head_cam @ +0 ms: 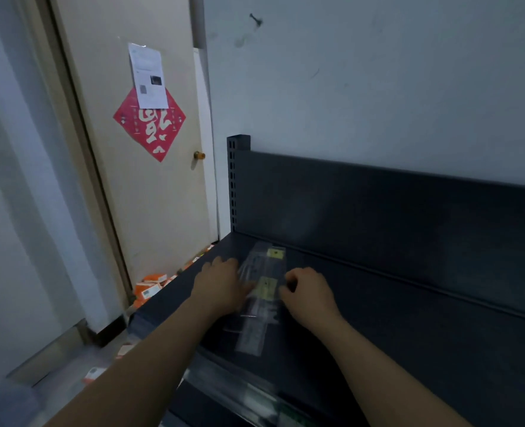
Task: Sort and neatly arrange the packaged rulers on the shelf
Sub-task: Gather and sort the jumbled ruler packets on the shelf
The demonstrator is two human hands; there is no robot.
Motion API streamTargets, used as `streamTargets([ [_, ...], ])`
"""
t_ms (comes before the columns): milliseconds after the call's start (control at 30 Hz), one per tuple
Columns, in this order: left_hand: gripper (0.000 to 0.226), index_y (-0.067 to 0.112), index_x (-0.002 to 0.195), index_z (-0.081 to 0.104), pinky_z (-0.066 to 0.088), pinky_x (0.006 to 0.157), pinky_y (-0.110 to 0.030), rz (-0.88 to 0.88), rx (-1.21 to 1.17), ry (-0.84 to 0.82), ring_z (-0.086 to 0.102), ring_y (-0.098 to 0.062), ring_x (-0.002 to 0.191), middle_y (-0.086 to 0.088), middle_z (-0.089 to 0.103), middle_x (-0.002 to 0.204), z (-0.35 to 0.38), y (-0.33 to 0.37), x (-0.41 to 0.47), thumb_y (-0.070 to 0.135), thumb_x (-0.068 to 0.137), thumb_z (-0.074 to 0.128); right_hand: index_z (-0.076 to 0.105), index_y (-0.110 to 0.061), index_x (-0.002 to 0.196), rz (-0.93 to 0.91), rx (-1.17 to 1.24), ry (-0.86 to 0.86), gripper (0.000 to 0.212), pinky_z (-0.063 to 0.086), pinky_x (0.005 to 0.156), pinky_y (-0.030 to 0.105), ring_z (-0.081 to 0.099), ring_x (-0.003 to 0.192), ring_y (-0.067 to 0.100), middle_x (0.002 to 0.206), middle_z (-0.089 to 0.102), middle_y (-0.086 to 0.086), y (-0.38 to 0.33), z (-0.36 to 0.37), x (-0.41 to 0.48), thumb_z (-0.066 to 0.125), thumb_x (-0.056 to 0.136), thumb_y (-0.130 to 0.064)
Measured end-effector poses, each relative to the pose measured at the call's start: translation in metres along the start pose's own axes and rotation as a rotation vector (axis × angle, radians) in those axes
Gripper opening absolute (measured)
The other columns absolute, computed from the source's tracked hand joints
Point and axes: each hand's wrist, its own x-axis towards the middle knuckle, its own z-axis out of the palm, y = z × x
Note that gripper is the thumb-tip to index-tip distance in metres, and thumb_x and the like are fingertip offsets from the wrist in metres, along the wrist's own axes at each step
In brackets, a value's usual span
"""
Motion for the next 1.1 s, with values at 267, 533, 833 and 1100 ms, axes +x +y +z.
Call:
streamTargets([
  [267, 0.044, 0.020, 0.128, 0.055, 0.042, 0.094, -0.034, 0.337, 0.059, 0.166, 0.049, -0.024, 0.116, -0.001, 0.056, 0.127, -0.015, 0.039, -0.020, 0.048, 0.095, 0.043, 0.057, -0.011, 0.123, -0.053, -0.184, 0.149, 0.034, 0.040, 0.097, 0.025, 0.052, 0.112, 0.016, 0.124, 0.058, 0.002, 0.018, -0.041, -0.025, 0.051, 0.095, -0.029],
  [533, 0.050, 0.023, 0.134, 0.050, 0.040, 0.096, -0.031, 0.598, -0.057, 0.156, 0.051, -0.018, 0.116, 0.003, 0.055, 0.131, 0.008, 0.099, -0.050, 0.051, 0.095, 0.037, 0.048, -0.016, 0.136, 0.037, -0.309, 0.267, 0.042, 0.017, 0.113, 0.022, 0.045, 0.125, 0.010, 0.136, 0.052, -0.004, 0.065, -0.083, -0.088, 0.047, 0.097, -0.032],
  [833, 0.049, 0.025, 0.139, 0.046, 0.039, 0.099, -0.028, 0.832, -0.143, 0.090, 0.049, -0.014, 0.116, 0.008, 0.052, 0.135, 0.033, 0.209, -0.112, 0.050, 0.096, 0.039, 0.046, -0.018, 0.140, 0.206, -0.350, 0.367, 0.048, 0.016, 0.118, 0.026, 0.044, 0.128, 0.007, 0.140, 0.050, -0.006, 0.143, -0.147, -0.184, 0.049, 0.095, -0.035],
  [1100, 0.043, 0.024, 0.131, 0.052, 0.042, 0.096, -0.032, 0.949, -0.213, 0.031, 0.052, -0.017, 0.111, 0.005, 0.057, 0.127, 0.058, 0.345, -0.202, 0.048, 0.097, 0.040, 0.045, -0.018, 0.140, 0.358, -0.408, 0.419, 0.048, 0.013, 0.116, 0.026, 0.044, 0.129, 0.008, 0.141, 0.049, -0.006, 0.233, -0.241, -0.295, 0.050, 0.095, -0.034],
])
